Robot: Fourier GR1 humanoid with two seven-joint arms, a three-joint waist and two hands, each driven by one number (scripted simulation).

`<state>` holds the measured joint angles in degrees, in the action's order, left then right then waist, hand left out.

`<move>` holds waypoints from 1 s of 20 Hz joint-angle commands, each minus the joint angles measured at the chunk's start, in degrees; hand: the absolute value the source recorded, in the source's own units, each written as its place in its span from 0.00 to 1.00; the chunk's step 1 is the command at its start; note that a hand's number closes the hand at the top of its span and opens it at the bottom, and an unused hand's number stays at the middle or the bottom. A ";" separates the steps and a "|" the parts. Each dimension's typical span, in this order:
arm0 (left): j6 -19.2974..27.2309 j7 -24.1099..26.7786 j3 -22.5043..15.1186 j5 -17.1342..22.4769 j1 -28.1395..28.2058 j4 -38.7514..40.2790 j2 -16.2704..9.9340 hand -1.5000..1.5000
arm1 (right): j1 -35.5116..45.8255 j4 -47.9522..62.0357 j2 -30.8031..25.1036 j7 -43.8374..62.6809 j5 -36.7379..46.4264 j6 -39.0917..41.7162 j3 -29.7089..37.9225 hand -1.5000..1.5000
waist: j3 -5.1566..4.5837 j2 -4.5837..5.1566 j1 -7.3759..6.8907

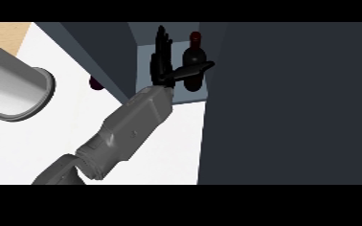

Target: Pick up the wine, place it into the cabinet and close the cabinet

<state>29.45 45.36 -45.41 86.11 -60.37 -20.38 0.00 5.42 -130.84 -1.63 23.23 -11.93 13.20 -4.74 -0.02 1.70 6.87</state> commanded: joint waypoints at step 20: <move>-1.63 6.26 -7.89 3.61 4.29 -9.86 0.00 0.00 | 2.30 -2.01 -0.72 5.01 0.54 -2.96 1.10 0.00 | -0.01 -1.02 -3.66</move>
<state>28.08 50.86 -51.37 89.81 -56.81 -28.83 -0.07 6.23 -132.67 -2.07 27.25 -12.10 11.11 -4.09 -0.03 0.83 3.88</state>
